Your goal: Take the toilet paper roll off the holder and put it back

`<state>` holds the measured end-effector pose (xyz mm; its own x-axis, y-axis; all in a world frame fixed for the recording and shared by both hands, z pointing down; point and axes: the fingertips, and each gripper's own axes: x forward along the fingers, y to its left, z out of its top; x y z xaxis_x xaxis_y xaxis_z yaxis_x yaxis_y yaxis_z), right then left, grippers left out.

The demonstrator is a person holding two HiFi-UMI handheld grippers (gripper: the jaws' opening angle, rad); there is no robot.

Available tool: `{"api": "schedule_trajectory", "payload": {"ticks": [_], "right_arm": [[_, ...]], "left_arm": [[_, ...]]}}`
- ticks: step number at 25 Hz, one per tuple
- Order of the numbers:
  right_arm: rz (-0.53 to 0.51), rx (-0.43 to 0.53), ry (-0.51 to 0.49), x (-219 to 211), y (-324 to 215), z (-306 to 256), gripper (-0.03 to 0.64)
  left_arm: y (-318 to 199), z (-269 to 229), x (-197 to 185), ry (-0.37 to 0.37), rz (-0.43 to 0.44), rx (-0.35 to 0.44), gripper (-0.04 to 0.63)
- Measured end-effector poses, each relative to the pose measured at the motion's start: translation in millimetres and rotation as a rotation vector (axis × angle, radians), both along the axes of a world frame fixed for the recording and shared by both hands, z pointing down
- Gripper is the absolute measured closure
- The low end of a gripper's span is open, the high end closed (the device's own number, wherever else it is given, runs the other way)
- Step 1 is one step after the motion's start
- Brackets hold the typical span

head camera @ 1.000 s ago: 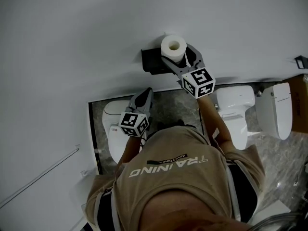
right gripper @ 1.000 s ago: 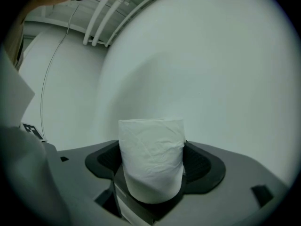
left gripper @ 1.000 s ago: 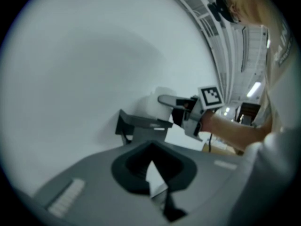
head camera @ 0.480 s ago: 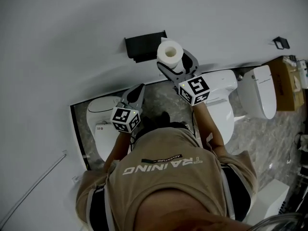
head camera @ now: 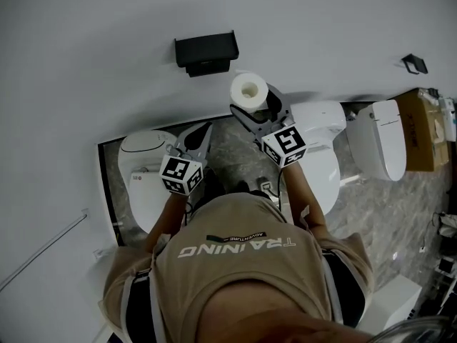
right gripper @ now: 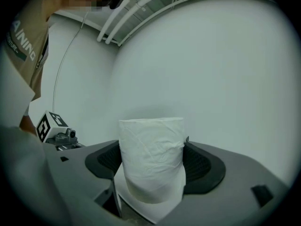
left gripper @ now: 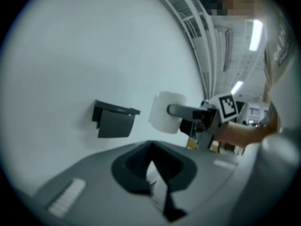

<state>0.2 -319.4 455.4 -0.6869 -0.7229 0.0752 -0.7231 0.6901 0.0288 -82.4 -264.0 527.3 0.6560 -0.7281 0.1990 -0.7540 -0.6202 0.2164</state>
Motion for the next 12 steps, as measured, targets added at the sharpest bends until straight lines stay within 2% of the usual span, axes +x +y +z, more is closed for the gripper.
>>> {"api": "schedule_trajectory", "payload": {"ticks": [4,12], "right_arm": [[-0.045,-0.014,-0.016,13,28,9,0.276],[-0.121,-0.019,-0.067,32,79,10,0.276]], "left_arm": [[17,-5,15,0.020,-0.036,-0.003,0.597],[64,-25,18,-0.045,-0.157,0.051,0.597]]}}
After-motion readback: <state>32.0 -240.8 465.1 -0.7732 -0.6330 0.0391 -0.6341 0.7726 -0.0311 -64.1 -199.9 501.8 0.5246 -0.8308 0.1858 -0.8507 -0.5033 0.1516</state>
